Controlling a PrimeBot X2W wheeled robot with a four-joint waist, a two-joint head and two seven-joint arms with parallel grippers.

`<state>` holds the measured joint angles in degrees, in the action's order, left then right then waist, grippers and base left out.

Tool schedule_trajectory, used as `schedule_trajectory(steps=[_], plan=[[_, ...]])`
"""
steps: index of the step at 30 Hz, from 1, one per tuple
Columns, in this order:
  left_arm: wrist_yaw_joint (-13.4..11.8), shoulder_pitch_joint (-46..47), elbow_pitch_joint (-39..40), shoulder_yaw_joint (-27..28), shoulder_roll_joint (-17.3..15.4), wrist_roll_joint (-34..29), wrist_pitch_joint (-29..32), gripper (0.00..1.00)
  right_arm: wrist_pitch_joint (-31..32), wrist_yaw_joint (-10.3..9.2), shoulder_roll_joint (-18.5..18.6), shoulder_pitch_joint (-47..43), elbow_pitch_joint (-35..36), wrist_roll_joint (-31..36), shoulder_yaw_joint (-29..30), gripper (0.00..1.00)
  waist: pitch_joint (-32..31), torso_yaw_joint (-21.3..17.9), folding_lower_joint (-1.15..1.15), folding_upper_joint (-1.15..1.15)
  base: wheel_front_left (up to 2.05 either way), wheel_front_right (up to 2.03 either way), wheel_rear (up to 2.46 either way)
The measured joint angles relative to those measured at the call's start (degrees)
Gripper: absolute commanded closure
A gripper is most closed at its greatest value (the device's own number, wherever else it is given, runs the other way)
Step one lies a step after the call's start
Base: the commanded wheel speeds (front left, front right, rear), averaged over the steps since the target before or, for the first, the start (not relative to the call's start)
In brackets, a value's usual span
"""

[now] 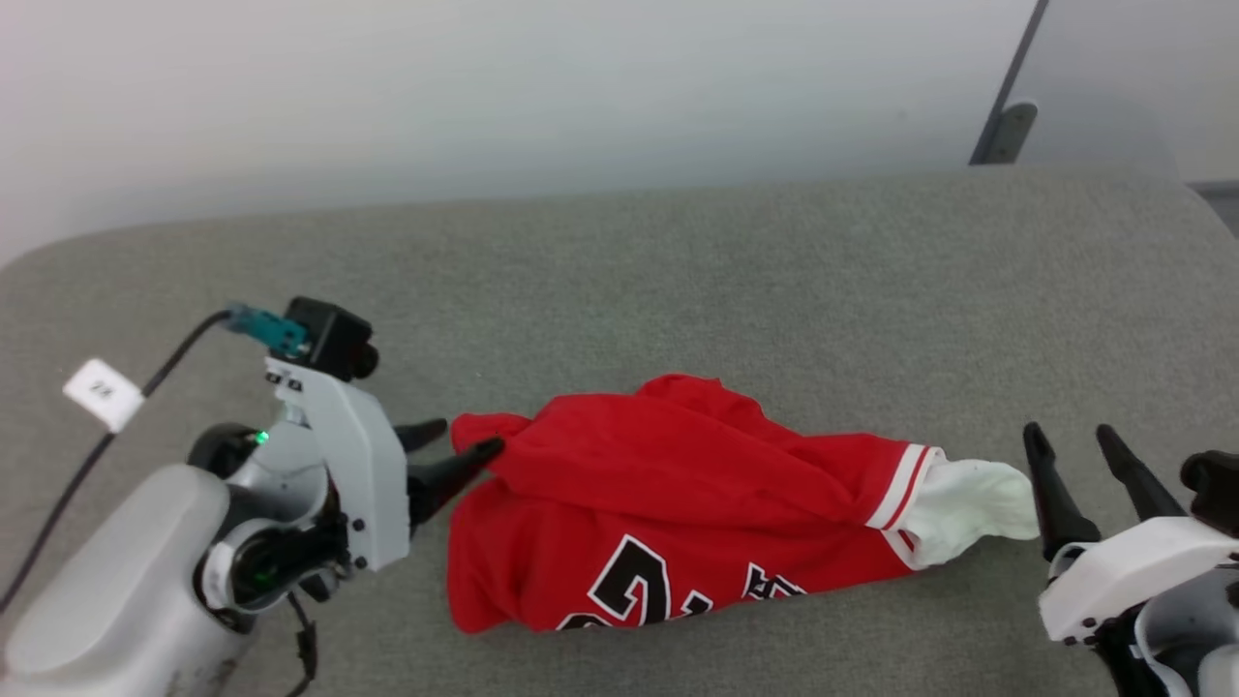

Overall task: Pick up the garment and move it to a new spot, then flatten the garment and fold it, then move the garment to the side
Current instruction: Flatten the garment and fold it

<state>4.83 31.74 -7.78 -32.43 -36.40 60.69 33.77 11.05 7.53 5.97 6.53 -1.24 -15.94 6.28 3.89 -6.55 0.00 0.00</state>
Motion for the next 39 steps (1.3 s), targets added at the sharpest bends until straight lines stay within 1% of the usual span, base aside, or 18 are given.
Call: schedule_trajectory(steps=[3,7,16,23,24,25,26,33,39], plan=[[-1.32,0.62,-0.94,-0.69,1.43,2.24,3.41,0.00,-0.55,0.00,-0.85,0.64,-0.47,0.33,-0.69,0.00,1.31,-0.75,0.00,0.00,0.00,0.00,0.00],[-1.36,2.37,-2.96,-1.41,1.91,1.92,4.56,0.00,-1.18,0.00,-1.56,2.00,-1.20,0.38,-1.51,0.00,3.18,-1.60,0.00,0.00,0.00,0.00,0.00],[0.15,2.17,-10.28,-4.57,4.48,2.19,5.91,0.00,-3.00,0.00,-2.45,4.81,-4.03,-0.23,-3.05,0.00,6.99,-2.95,0.00,0.00,0.00,0.00,0.00],[1.29,2.15,-13.23,-6.61,6.22,2.27,6.54,0.00,-3.79,0.00,-2.63,6.03,-5.56,-0.20,-3.34,0.00,8.52,-3.01,0.00,0.00,0.00,0.00,0.00],[1.33,2.30,-13.59,-6.82,6.36,2.26,6.44,0.13,-3.85,0.00,-2.64,6.17,-5.72,-0.19,-3.38,0.00,8.59,-2.94,0.00,0.00,0.00,0.00,0.00],[1.63,2.38,-13.89,-7.01,6.53,2.26,6.24,0.74,-4.01,0.00,-2.64,6.40,-5.82,-0.19,-3.47,0.00,8.64,-2.88,0.00,0.00,0.00,0.00,0.00],[1.75,2.42,-14.28,-7.08,6.69,2.26,5.77,1.00,-4.08,0.00,-2.65,6.69,-5.86,-0.16,-3.57,0.00,8.68,-2.84,0.00,0.00,0.00,0.00,0.00],[2.47,3.16,-17.04,-6.71,6.71,2.83,2.90,1.00,-5.13,0.00,-2.66,7.15,-6.21,0.37,-3.55,0.00,8.14,-2.27,0.00,0.00,0.00,0.00,0.00],[2.47,4.65,-19.34,-4.16,2.59,1.57,-1.42,1.00,-5.50,0.00,-2.47,6.92,-6.22,0.64,-2.87,0.00,7.25,-1.16,0.00,0.00,0.00,0.00,0.00]])
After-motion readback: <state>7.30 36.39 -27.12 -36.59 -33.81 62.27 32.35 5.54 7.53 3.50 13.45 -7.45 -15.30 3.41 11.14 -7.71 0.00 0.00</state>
